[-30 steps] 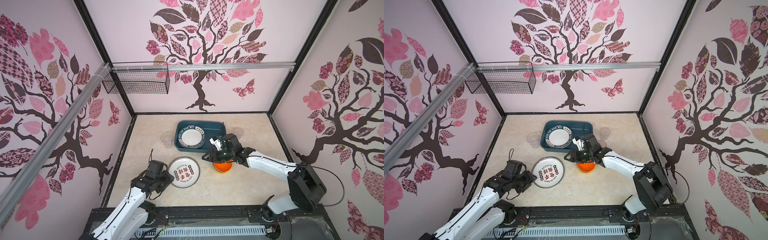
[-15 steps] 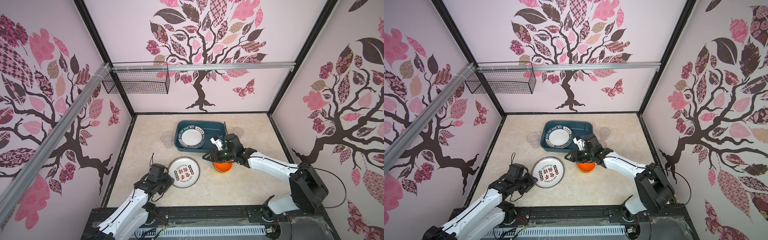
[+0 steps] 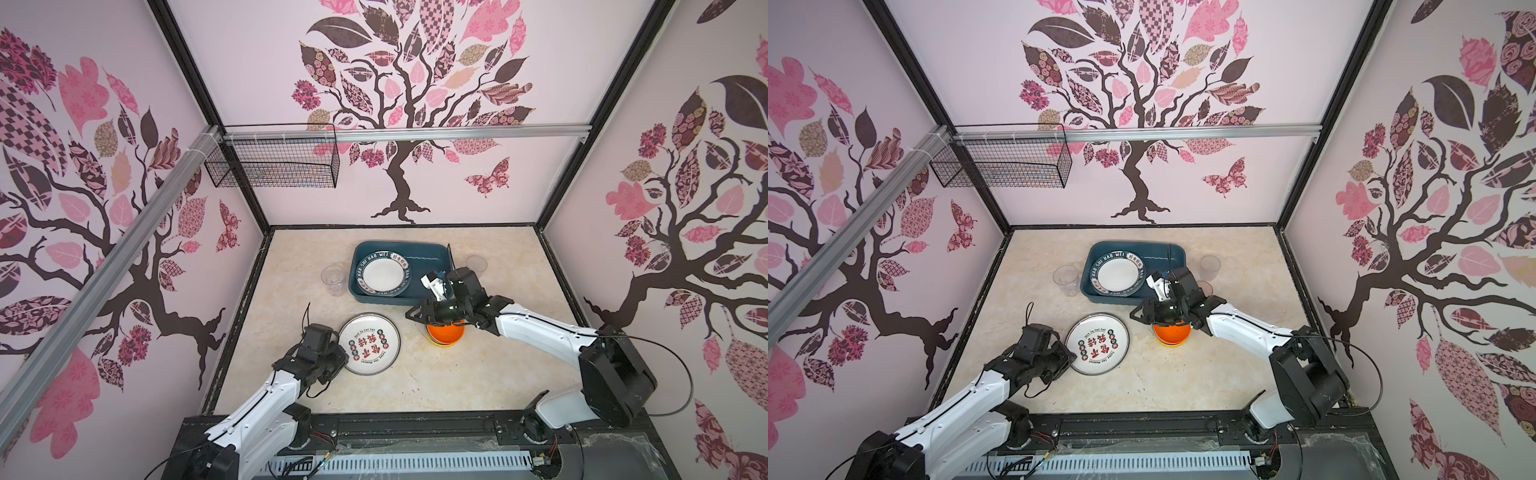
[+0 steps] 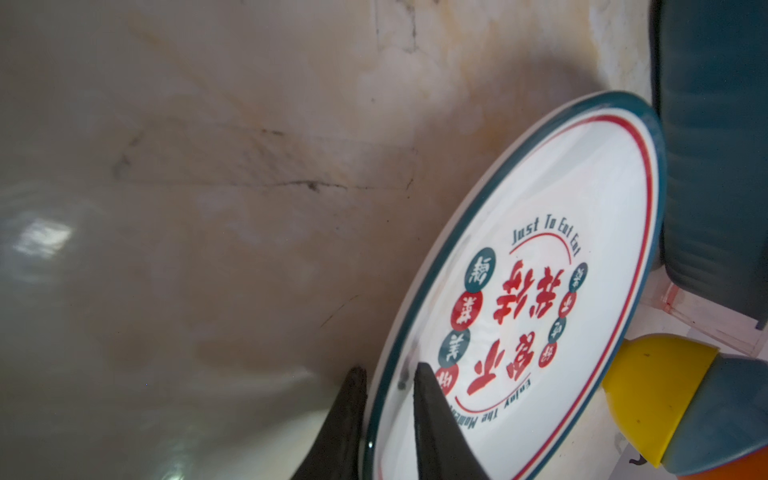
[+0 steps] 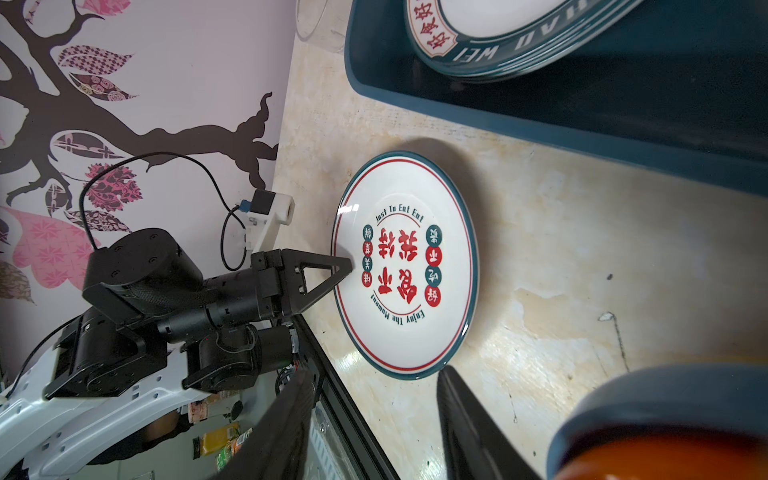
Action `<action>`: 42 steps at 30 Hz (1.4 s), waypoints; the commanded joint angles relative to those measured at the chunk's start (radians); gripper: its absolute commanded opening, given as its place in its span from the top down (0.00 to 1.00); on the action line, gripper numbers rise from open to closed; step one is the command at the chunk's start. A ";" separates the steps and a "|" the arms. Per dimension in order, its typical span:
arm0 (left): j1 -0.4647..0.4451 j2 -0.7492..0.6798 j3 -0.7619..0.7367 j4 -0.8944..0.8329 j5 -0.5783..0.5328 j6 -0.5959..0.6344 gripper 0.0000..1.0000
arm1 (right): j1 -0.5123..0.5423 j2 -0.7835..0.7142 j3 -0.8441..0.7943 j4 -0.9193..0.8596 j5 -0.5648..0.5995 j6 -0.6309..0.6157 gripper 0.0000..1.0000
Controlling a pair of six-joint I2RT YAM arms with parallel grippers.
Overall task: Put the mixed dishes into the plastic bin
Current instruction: 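Grip opposite rims of the red-print plate with both grippers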
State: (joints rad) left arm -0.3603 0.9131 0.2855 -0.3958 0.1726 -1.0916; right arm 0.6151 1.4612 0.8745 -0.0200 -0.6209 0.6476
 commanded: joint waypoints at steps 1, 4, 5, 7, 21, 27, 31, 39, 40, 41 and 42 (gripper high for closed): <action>0.003 0.009 -0.017 0.022 -0.005 0.017 0.81 | 0.008 -0.052 0.032 -0.020 0.014 -0.017 0.48; 0.004 -0.001 -0.013 0.015 -0.006 0.021 0.86 | 0.008 -0.049 0.035 -0.021 0.015 -0.016 0.48; 0.003 -0.009 -0.011 0.007 -0.008 0.025 0.88 | 0.007 -0.047 0.035 -0.022 0.015 -0.016 0.48; 0.004 -0.024 -0.007 -0.009 -0.011 0.029 0.90 | 0.007 -0.046 0.037 -0.021 0.016 -0.015 0.48; 0.003 -0.273 0.057 -0.226 -0.013 0.062 1.00 | 0.008 -0.058 0.043 -0.033 0.038 -0.014 0.48; 0.003 -0.355 0.106 -0.295 -0.006 0.066 1.00 | 0.007 -0.058 0.044 -0.032 0.044 -0.008 0.48; 0.003 -0.382 0.133 -0.312 0.012 0.063 1.00 | 0.008 -0.059 0.053 -0.039 0.047 -0.006 0.48; 0.002 -0.428 0.206 -0.341 0.027 0.065 1.00 | 0.008 -0.060 0.080 -0.066 0.061 -0.006 0.48; 0.003 -0.431 0.218 -0.343 0.031 0.066 1.00 | 0.006 -0.059 0.084 -0.070 0.064 -0.005 0.48; 0.003 -0.434 0.228 -0.344 0.034 0.068 1.00 | 0.008 -0.058 0.087 -0.074 0.067 -0.005 0.48; 0.003 -0.438 0.238 -0.344 0.037 0.068 1.00 | 0.007 -0.058 0.090 -0.078 0.068 -0.005 0.48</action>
State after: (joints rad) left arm -0.3603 0.4950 0.4496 -0.7650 0.1852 -1.0416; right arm 0.6151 1.4460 0.9272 -0.0689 -0.5682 0.6479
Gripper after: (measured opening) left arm 0.069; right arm 0.521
